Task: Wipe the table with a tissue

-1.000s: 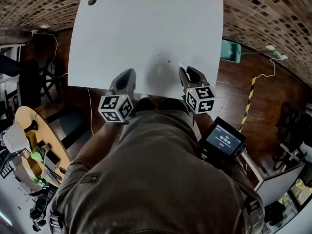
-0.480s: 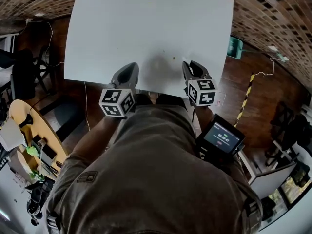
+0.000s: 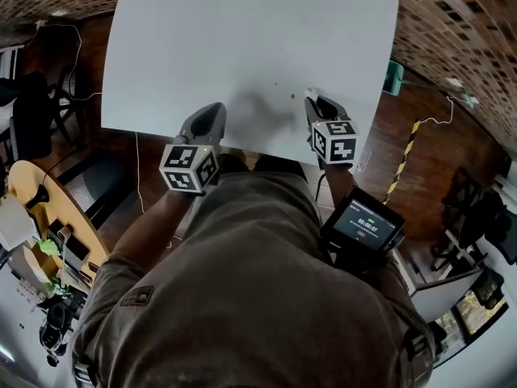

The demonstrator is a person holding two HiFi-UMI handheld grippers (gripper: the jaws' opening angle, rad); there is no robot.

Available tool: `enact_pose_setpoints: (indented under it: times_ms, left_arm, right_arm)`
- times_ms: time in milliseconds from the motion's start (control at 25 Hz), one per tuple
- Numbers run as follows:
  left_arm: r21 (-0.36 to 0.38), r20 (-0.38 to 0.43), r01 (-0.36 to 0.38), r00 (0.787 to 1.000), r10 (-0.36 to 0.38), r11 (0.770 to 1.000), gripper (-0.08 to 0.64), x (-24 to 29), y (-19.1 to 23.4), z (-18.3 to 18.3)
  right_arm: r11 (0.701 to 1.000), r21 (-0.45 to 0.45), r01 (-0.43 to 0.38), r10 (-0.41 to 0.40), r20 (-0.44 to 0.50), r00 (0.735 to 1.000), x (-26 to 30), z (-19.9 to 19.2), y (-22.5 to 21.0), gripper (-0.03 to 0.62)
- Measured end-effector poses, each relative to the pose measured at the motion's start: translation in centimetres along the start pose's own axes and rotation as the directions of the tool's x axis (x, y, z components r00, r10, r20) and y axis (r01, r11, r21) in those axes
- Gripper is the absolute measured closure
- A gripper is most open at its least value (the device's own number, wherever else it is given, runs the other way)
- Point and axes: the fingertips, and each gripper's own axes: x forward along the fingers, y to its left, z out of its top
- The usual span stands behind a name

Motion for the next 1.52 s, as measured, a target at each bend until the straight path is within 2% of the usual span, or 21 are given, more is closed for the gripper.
enact_pose_setpoints:
  times_ms: [280,480,1280,1520]
  left_arm:
    - [-0.001,-0.007,0.008,1.0,-0.008,1.0,0.558,0.2,0.9,0.3]
    - [-0.001,0.009,0.015,1.0,-0.015,1.0,0.558,-1.1,2.2,0.4]
    - [0.024,0.024,0.021,0.999,-0.021,1.0,0.558,-1.6,3.1,2.1]
    - [0.04,0.027,0.026,0.999,-0.027,0.999,0.558,-1.5,2.8,2.5]
  right_arm:
    - [1.0,-0.02,0.003,-0.004,-0.03,1.0,0.5,0.1,0.7,0.52]
    - [0.999,-0.042,-0.013,0.012,-0.037,0.999,1.2,0.1,3.7,0.52]
    - [0.989,-0.074,-0.127,0.122,-0.07,0.99,3.1,-0.2,9.6,0.519]
    - [0.989,-0.059,-0.133,0.13,-0.061,0.99,3.3,-0.3,9.4,0.519]
